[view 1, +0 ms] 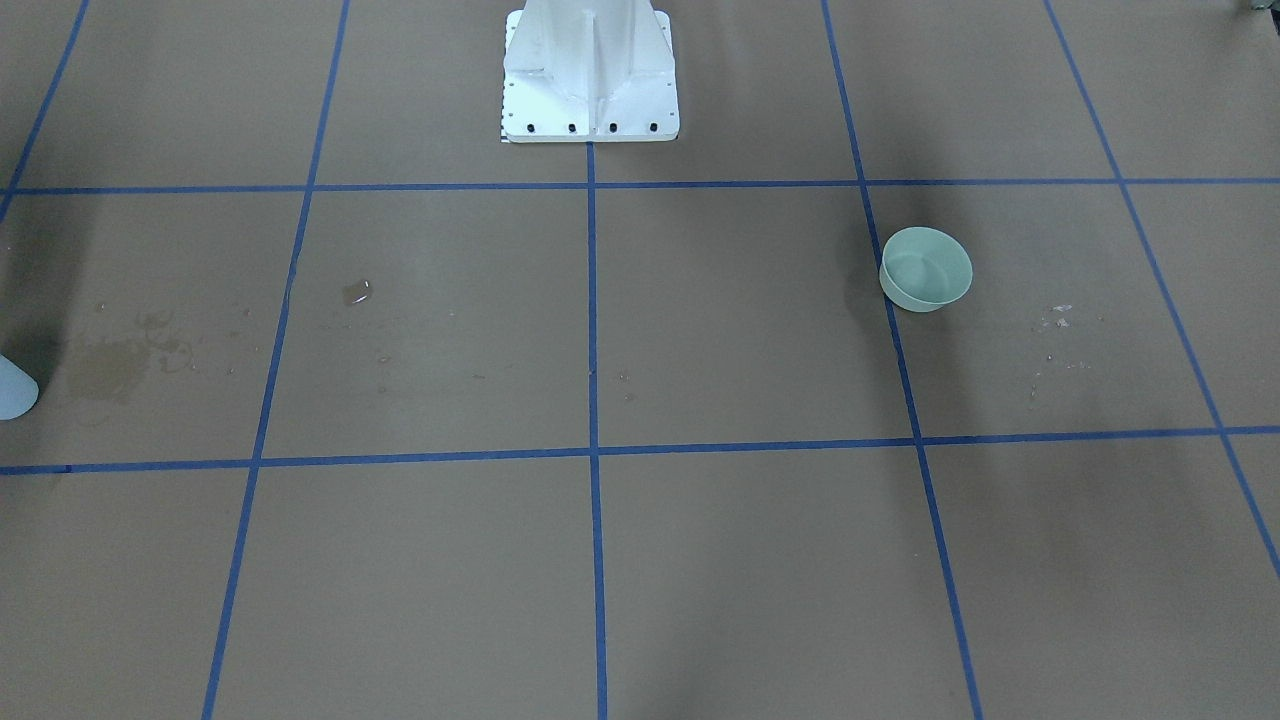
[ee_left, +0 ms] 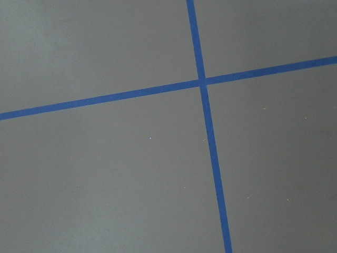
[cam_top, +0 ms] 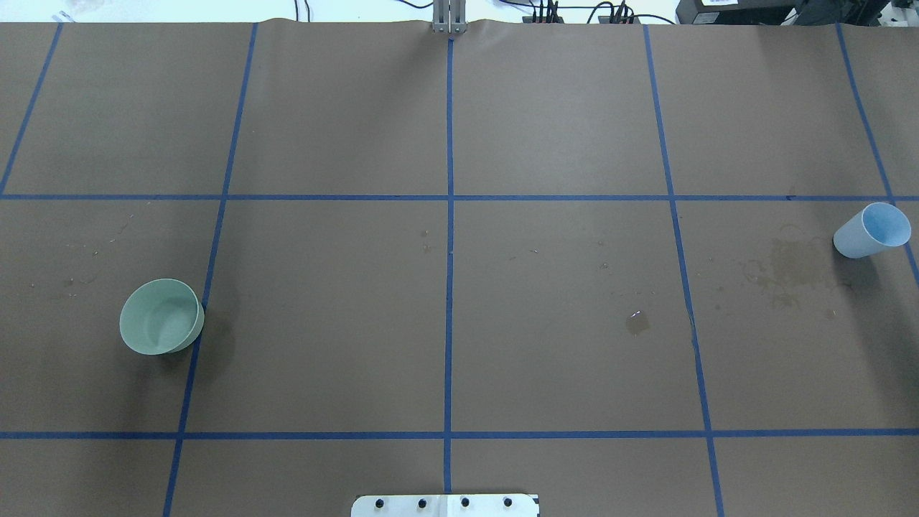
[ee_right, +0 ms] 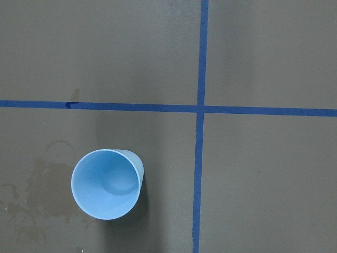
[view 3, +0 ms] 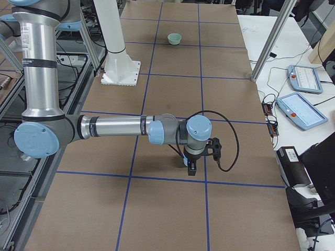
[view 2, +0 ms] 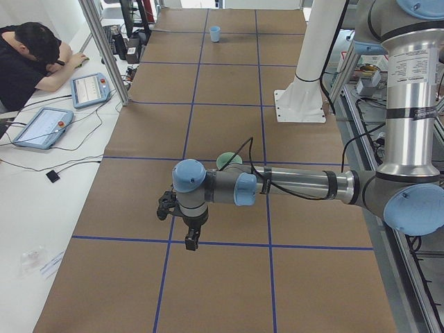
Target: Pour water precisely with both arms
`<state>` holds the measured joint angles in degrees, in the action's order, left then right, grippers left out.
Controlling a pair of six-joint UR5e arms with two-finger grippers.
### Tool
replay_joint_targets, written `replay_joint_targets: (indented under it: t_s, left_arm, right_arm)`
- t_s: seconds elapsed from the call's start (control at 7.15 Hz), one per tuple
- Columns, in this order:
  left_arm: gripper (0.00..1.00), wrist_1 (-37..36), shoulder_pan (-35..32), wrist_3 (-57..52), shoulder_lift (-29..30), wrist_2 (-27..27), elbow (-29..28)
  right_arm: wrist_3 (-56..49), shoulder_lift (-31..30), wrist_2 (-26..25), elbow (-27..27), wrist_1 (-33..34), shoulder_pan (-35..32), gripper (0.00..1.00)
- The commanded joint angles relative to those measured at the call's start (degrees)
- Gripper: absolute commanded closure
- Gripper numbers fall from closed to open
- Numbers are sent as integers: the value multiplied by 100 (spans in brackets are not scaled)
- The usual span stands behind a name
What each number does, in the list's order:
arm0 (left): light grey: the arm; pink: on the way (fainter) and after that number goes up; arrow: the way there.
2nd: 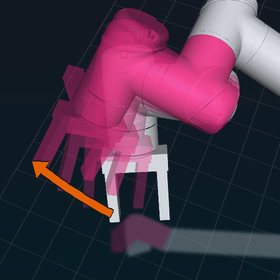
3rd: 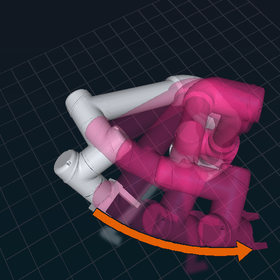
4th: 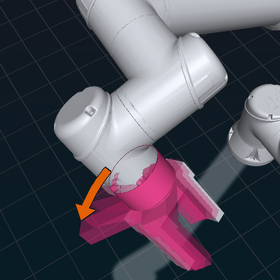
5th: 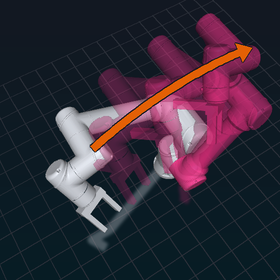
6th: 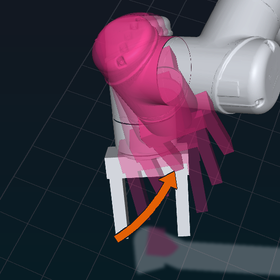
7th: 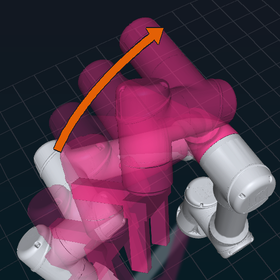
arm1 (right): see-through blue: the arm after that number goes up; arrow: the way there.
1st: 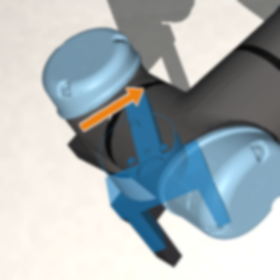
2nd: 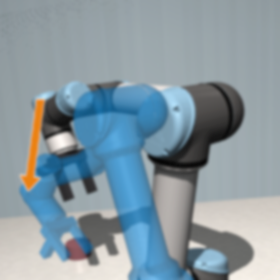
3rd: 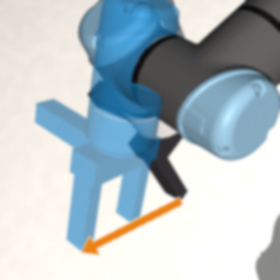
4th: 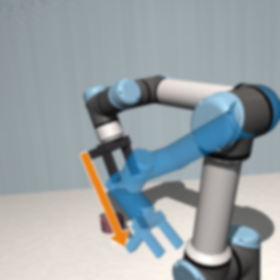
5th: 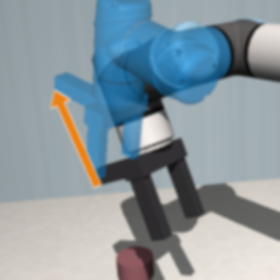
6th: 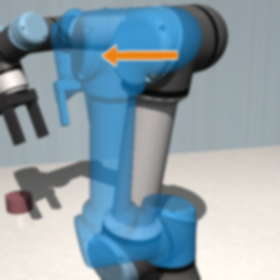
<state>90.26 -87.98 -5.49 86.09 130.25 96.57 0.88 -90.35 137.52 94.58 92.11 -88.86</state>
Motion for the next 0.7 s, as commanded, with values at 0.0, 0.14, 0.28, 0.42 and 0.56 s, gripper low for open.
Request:
replay_joint_targets:
  t_s: [0.0, 0.14, 0.28, 0.42, 0.56]
  left_arm:
    - [0, 0, 0, 4, -5, 0, -6]
    - [0, 0, 0, 13, -5, 0, 2]
    - [0, 0, 0, 13, -39, -9, 2]
    - [0, -9, 9, 30, 4, -9, 28]
    - [0, -17, 35, 48, 39, -18, 64]
  right_arm:
    - [26, 9, -6, 77, -9, 0, 1]
    - [44, 0, 2, 86, -9, -9, 1]
    - [35, 9, 2, 78, -9, 0, 1]
    - [27, 9, 2, 78, -9, -9, 1]
    - [-8, 0, -6, 86, -9, -9, 1]
